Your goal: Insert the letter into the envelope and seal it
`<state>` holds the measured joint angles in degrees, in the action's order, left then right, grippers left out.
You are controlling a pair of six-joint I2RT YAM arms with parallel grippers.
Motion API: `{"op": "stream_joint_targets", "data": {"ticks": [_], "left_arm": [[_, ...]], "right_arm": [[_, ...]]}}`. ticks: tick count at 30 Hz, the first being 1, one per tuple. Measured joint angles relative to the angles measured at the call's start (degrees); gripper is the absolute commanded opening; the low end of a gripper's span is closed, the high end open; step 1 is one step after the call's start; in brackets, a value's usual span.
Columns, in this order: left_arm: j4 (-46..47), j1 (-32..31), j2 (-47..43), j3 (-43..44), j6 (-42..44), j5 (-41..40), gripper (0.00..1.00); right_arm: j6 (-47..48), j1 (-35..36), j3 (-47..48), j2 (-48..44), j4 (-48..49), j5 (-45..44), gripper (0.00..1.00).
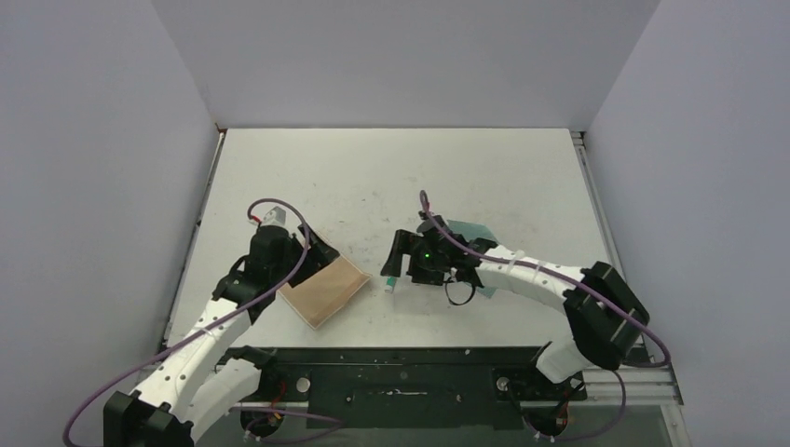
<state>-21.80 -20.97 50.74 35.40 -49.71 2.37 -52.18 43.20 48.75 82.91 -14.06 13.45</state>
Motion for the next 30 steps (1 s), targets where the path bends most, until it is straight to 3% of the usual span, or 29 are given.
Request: {"op": "stream_joint_targets", "data": {"ticks": [10,14,20,26,28,29,30], "left_arm": [[-6.0,0.4,-10.3,-8.8,-7.2,-2.4,0.51],[-6.9,0.5,-11.8,-9.7,-8.7,-2.3,0.42],[-8.9,0.5,-11.8,-10.8,-10.0,-1.7,0.40],[-12.0,0.5,-12.9,-9.9,-10.1,-3.2,0.44],[-12.9,0.5,-13.3,-9.1,-10.1,-4.0,0.46],[-13.3,0.5,-13.4,-8.6,-10.1,-4.4,0.48],[-13.7,0.5,-13.6,-8.0,-10.0,-4.9,0.50]], "right_arm": [[-17.2,13.6,11.5,15.2,6.5,-7.4,0.97],[-21.1,17.6,12.9,19.3,6.9,-9.4,0.87],[-25.1,20.4,13.6,22.9,7.4,-12.1,0.75],[-26.6,20.2,13.6,24.9,12.5,-15.6,0.46],[-26.8,20.2,13.6,26.3,14.4,-16.1,0.27],[-26.9,20.2,13.6,26.9,15.3,-16.2,0.10],[-26.9,20.2,13.6,27.5,16.2,-16.2,0.06]]}}
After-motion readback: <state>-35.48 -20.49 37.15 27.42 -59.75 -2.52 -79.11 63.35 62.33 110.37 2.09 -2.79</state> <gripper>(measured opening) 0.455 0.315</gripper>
